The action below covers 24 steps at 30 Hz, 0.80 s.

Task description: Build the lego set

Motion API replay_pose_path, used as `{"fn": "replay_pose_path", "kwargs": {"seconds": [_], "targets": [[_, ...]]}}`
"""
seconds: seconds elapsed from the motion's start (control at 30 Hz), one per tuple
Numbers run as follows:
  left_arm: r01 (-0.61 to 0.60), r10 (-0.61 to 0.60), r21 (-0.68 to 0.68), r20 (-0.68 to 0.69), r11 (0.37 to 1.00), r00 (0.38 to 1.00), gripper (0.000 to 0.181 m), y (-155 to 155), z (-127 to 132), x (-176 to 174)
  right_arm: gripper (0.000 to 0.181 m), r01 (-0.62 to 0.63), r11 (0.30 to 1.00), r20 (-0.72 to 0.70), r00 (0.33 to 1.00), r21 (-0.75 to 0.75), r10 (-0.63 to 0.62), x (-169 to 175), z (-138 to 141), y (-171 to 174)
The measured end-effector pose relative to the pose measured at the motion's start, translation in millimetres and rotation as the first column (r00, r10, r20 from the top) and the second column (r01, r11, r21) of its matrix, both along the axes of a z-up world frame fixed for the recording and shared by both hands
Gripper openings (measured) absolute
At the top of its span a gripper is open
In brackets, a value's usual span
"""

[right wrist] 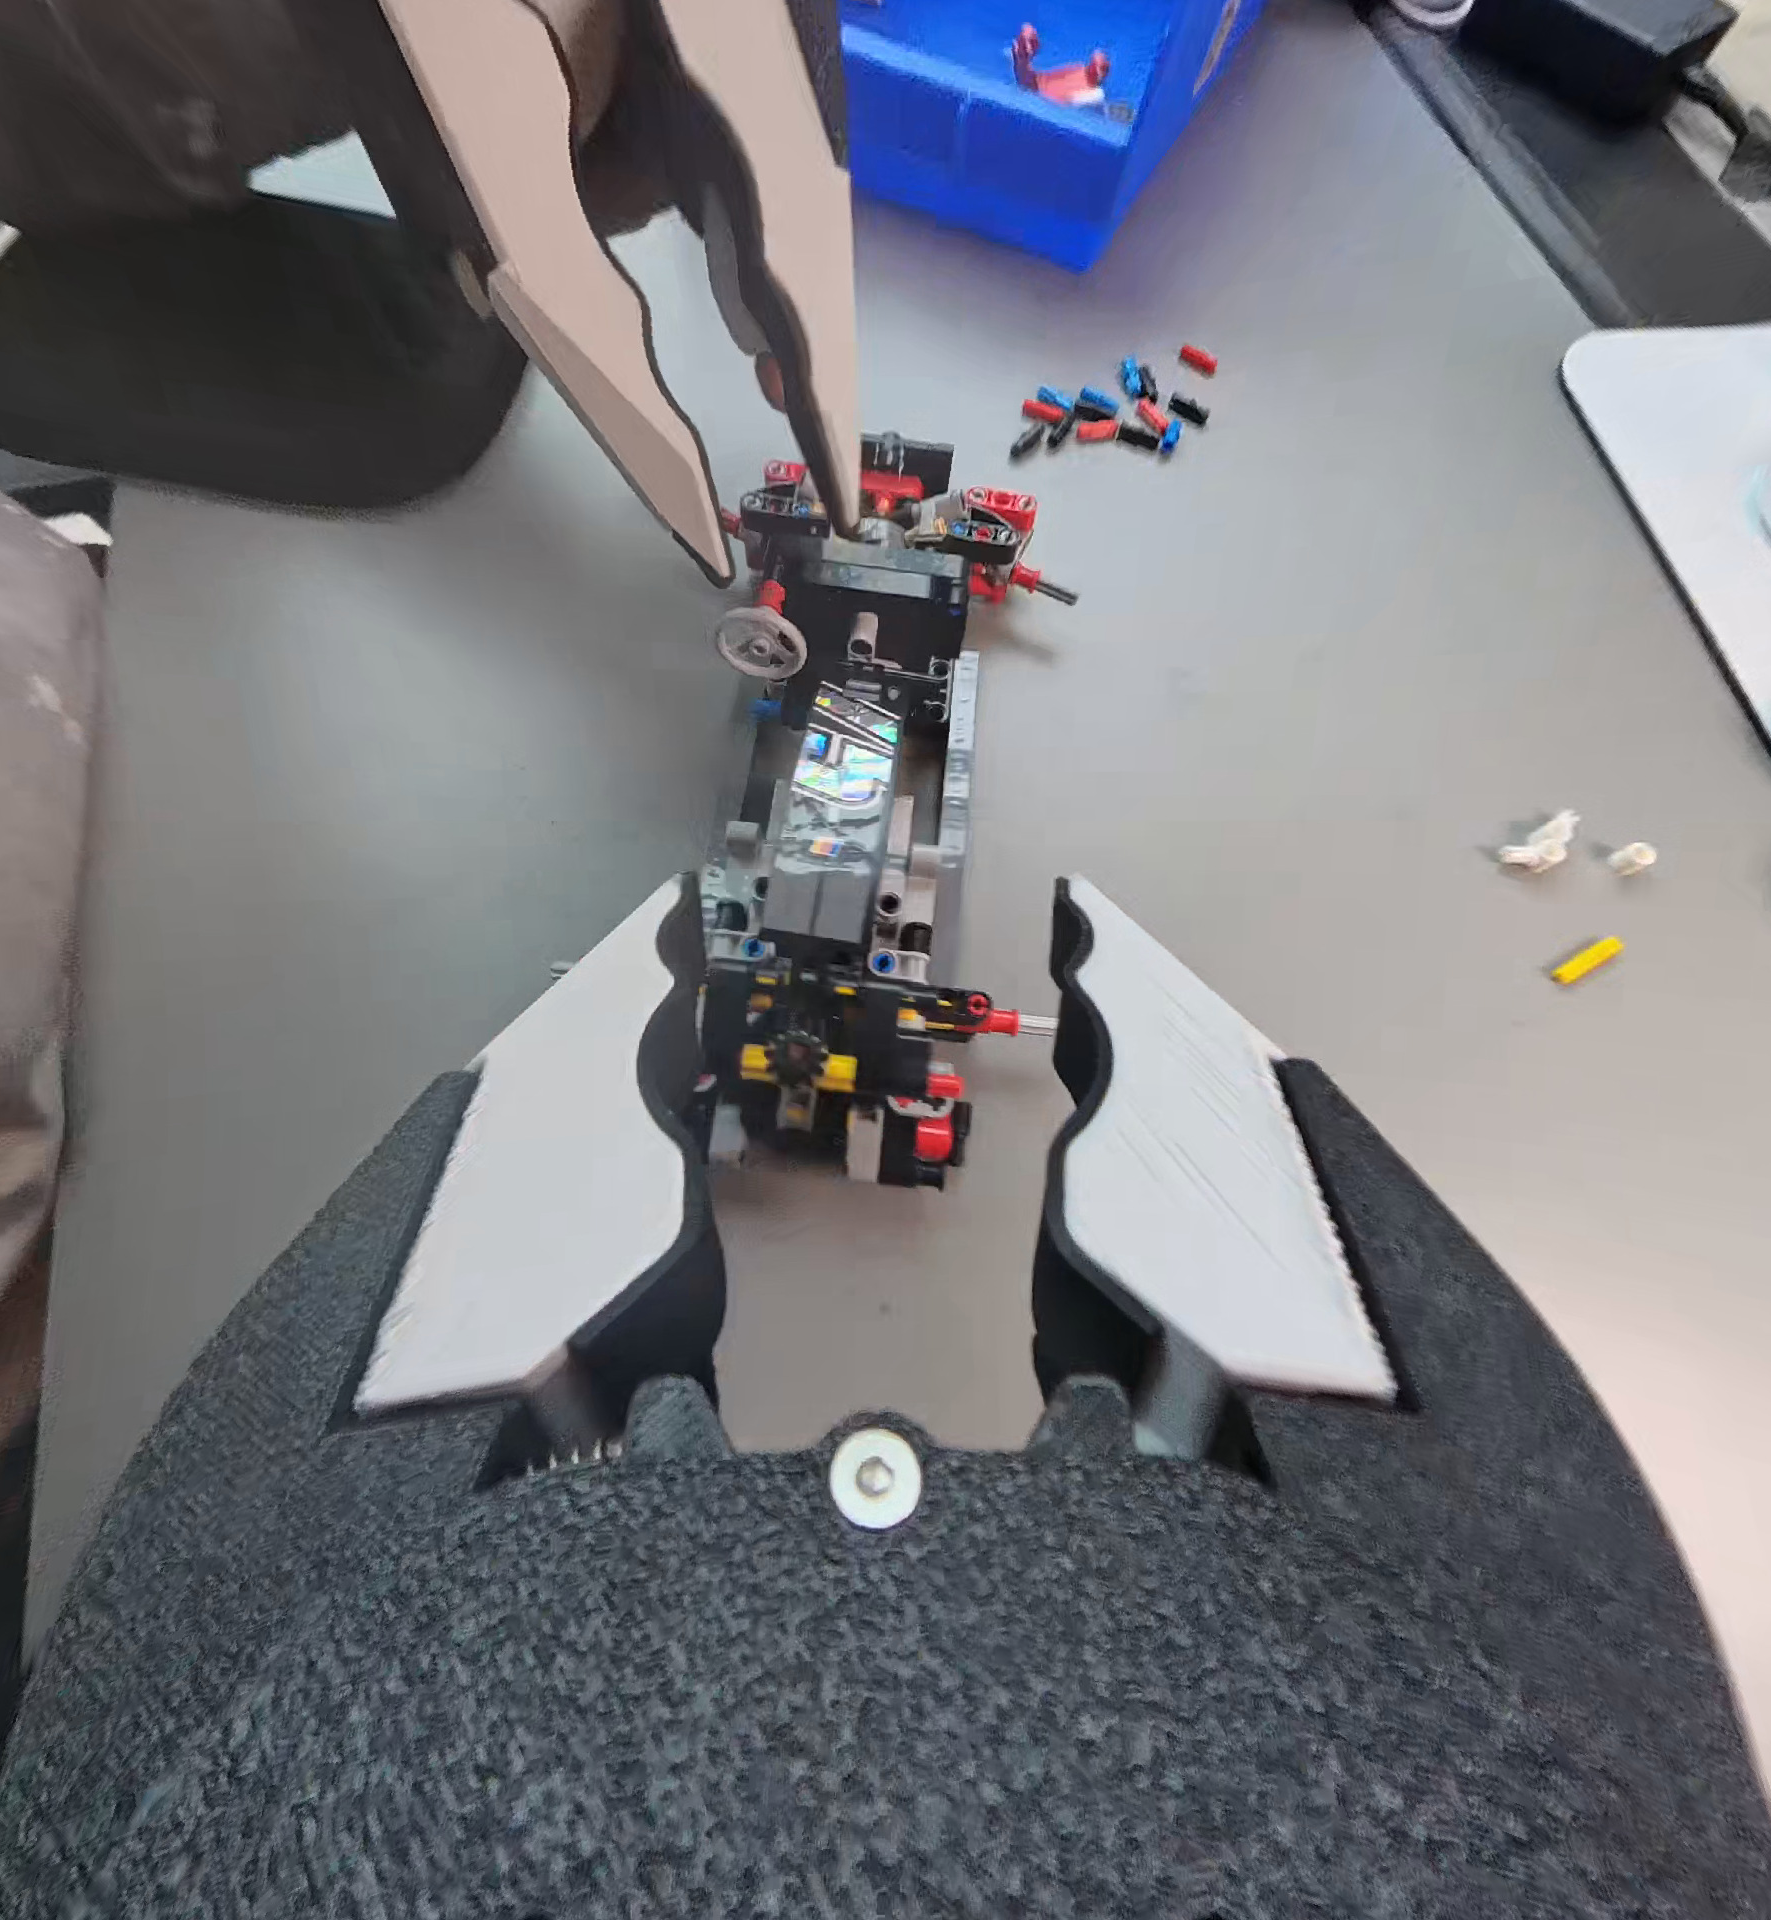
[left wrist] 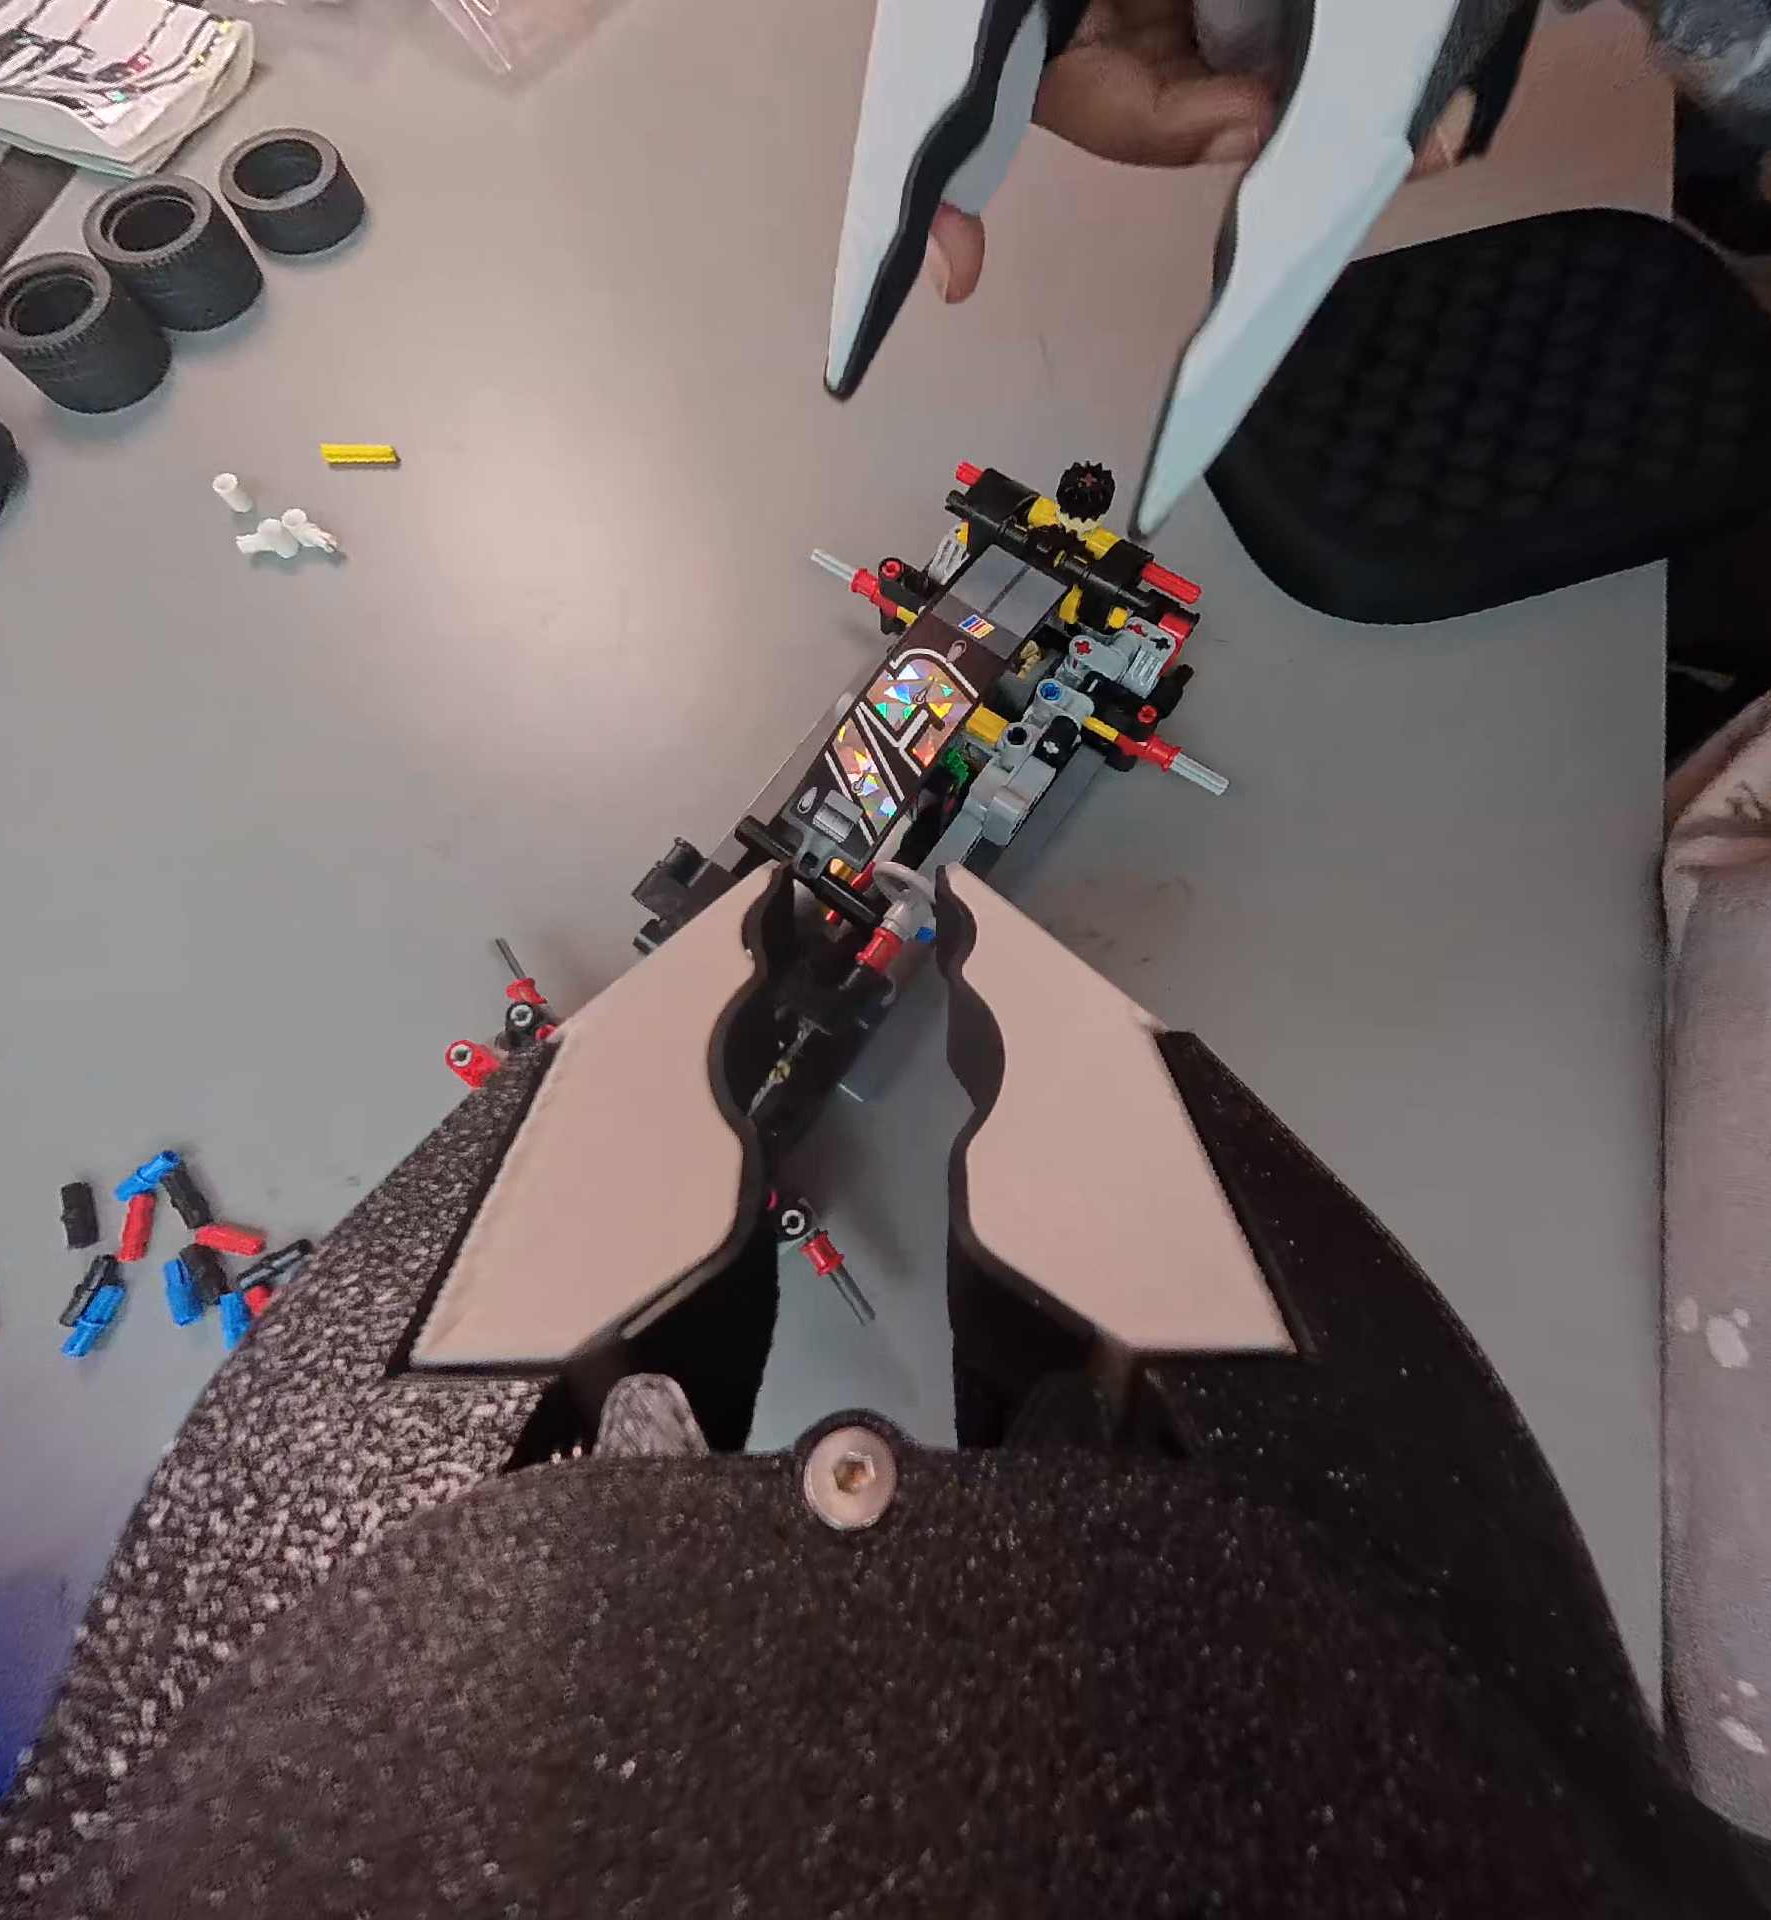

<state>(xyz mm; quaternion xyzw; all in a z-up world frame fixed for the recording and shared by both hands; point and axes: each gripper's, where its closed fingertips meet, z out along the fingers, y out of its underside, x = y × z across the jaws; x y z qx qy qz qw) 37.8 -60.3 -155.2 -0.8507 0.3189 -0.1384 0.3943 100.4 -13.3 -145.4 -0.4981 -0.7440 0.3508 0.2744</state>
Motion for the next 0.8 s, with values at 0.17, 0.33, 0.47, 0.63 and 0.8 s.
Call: {"fn": "replay_pose_path", "kwargs": {"seconds": [0.17, 0.33, 0.47, 0.63, 0.8], "targets": [[0.111, -0.111, -0.008, -0.050, 0.994, 0.993, 0.058, 9, 0, -10, 0.030, 0.129, 0.983, 0.092, 0.986, 0.130, -0.141, -21, -28, -9], [0.159, -0.177, -0.125, -0.143, 0.979, 0.974, 0.075, 14, -31, -27, 0.022, -0.037, 0.975, 0.029, 0.999, 0.217, 0.032, -18, -6, -5], [0.107, -0.119, -0.052, -0.322, 0.993, 0.939, 0.054, 20, -44, -38, 0.022, -0.018, 0.994, -0.140, 0.990, 0.111, 0.034, -2, 11, 20], [0.037, -0.035, 0.001, -0.313, 0.999, 0.949, 0.043, 13, -43, -35, 0.012, 0.151, 0.982, -0.243, 0.954, -0.118, -0.176, 11, 4, 52], [0.015, -0.017, -0.009, -0.319, 1.000, 0.948, 0.044, 0, -44, -32, 0.008, 0.201, 0.970, -0.250, 0.941, -0.133, -0.229, 5, 4, 53]]}}
